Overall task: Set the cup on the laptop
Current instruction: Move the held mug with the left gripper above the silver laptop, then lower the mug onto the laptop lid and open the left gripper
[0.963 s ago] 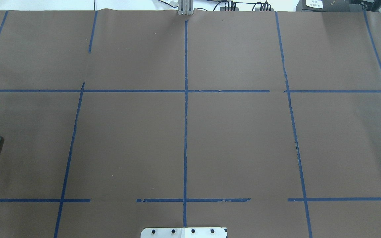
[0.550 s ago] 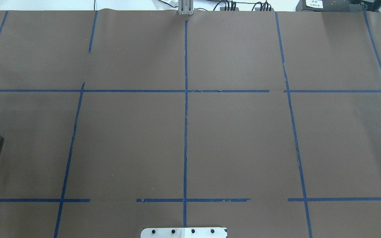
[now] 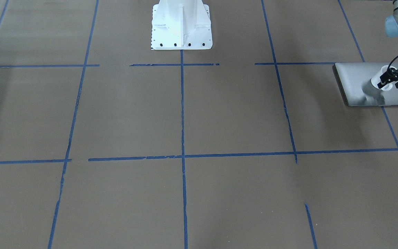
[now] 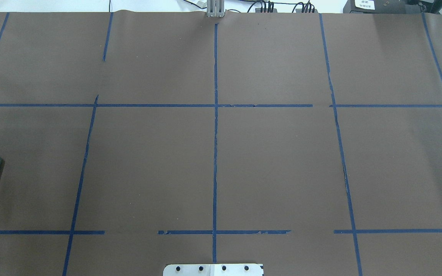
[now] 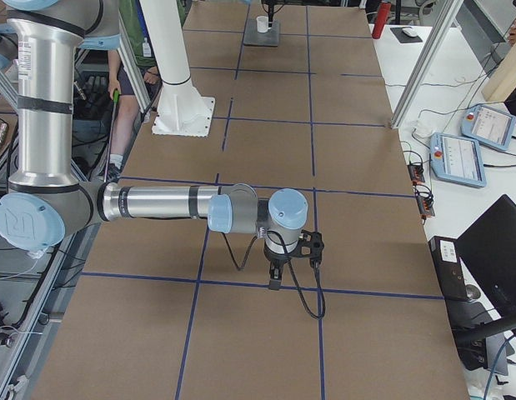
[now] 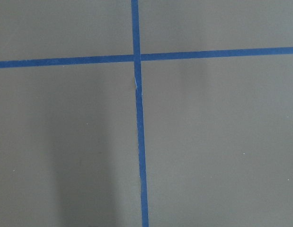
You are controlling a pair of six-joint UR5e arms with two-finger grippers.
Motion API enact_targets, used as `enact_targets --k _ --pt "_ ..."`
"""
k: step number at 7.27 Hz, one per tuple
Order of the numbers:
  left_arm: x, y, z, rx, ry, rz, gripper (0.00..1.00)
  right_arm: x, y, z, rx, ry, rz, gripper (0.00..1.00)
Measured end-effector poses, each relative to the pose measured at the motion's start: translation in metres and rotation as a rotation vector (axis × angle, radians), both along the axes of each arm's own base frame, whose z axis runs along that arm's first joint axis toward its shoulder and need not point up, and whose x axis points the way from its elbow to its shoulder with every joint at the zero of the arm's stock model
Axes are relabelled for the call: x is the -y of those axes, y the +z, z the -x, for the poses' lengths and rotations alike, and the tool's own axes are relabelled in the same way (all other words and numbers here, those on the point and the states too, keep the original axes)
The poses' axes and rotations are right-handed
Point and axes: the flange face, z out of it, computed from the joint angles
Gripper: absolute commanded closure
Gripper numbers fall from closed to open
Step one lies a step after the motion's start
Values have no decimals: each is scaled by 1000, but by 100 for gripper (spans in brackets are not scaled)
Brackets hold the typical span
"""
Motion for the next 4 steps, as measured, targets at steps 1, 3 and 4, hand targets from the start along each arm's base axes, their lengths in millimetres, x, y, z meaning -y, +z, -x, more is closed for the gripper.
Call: enact_targets --k 1,3,4 --pt "3 -9 1 -20 -3 -3 0 0 0 0 0 0 0 0" --pt "22 -30 1 -32 -14 -11 0 0 0 0 0 0 0 0" --pt "35 -42 -1 -39 -19 -27 0 0 0 0 0 0 0 0"
